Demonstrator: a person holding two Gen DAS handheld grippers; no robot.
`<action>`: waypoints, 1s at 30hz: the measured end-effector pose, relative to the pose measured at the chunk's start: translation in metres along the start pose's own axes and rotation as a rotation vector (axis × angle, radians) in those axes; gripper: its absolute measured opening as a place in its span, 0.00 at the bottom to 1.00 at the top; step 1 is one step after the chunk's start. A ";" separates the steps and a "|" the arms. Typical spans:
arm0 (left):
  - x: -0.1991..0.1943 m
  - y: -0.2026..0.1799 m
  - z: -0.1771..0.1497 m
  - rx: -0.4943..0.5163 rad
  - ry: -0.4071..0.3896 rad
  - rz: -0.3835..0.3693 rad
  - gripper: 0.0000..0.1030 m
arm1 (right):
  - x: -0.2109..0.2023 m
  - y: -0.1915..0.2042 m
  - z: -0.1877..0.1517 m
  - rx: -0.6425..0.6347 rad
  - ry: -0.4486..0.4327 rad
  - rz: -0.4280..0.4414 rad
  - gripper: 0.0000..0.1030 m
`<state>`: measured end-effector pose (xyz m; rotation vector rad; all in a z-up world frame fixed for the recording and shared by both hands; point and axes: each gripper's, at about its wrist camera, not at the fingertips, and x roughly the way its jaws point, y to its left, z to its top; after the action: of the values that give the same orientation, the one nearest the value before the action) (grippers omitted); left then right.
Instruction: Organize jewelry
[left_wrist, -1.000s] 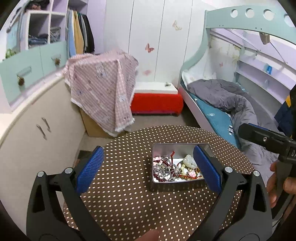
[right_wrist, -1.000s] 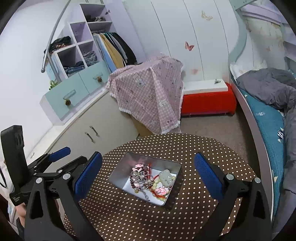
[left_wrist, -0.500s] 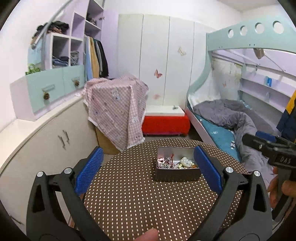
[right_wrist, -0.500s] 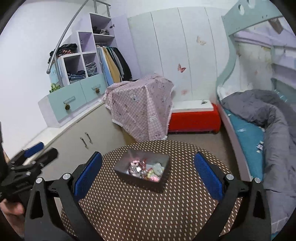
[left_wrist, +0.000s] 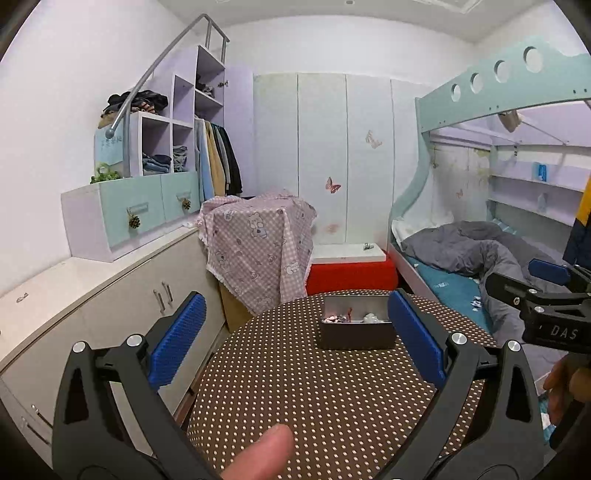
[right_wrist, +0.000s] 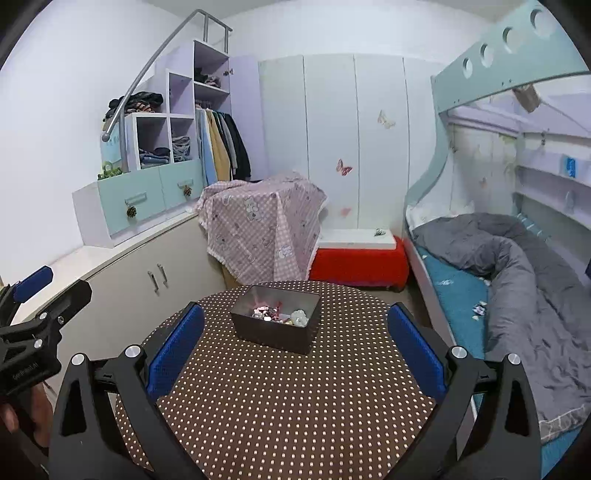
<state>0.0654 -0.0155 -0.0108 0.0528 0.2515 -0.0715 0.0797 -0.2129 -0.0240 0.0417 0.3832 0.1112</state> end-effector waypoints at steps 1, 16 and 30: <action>-0.006 0.000 0.000 -0.003 -0.003 0.002 0.94 | -0.007 0.002 -0.001 -0.003 -0.011 -0.009 0.93; -0.067 -0.010 0.007 0.001 -0.067 0.113 0.94 | -0.057 0.014 -0.011 0.006 -0.094 -0.049 0.93; -0.064 -0.004 0.006 -0.028 -0.047 0.102 0.94 | -0.055 0.018 -0.014 -0.004 -0.087 -0.038 0.93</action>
<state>0.0050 -0.0157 0.0108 0.0361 0.2023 0.0319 0.0224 -0.2009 -0.0154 0.0352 0.2969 0.0722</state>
